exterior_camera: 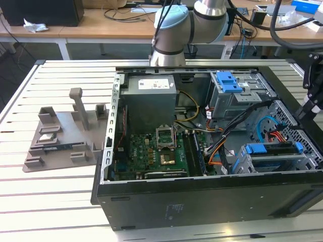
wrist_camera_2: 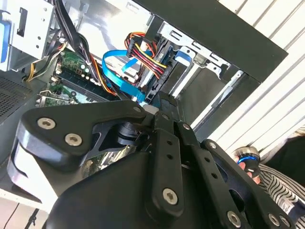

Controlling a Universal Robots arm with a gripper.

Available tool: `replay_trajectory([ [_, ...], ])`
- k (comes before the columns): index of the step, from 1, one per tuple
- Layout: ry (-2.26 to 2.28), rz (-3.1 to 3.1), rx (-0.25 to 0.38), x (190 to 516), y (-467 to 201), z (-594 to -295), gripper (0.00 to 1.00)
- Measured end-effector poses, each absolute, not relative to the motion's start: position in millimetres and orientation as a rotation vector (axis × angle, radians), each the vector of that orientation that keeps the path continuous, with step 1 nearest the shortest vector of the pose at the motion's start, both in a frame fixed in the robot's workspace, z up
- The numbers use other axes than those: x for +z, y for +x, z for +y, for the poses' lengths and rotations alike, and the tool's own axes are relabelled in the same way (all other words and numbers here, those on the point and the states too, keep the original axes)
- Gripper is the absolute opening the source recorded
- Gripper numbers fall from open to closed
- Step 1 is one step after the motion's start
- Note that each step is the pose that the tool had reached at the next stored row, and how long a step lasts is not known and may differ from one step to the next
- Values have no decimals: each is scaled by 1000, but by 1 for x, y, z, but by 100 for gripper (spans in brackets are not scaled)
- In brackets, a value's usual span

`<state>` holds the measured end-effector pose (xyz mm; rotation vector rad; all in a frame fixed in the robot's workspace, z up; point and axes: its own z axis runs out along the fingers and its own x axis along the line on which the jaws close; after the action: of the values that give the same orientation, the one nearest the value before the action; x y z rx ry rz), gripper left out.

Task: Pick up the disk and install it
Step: 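Insert the first disk wire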

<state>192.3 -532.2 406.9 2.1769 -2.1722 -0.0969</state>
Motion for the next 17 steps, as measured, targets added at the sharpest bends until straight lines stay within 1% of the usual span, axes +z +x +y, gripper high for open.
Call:
replay_trajectory([
  [4, 2177, -2172, -97, 425, 192, -532, 11],
  [5, 2177, -2172, -97, 437, 192, -532, 11],
  [17, 2177, -2172, -97, 440, 192, -532, 11],
])
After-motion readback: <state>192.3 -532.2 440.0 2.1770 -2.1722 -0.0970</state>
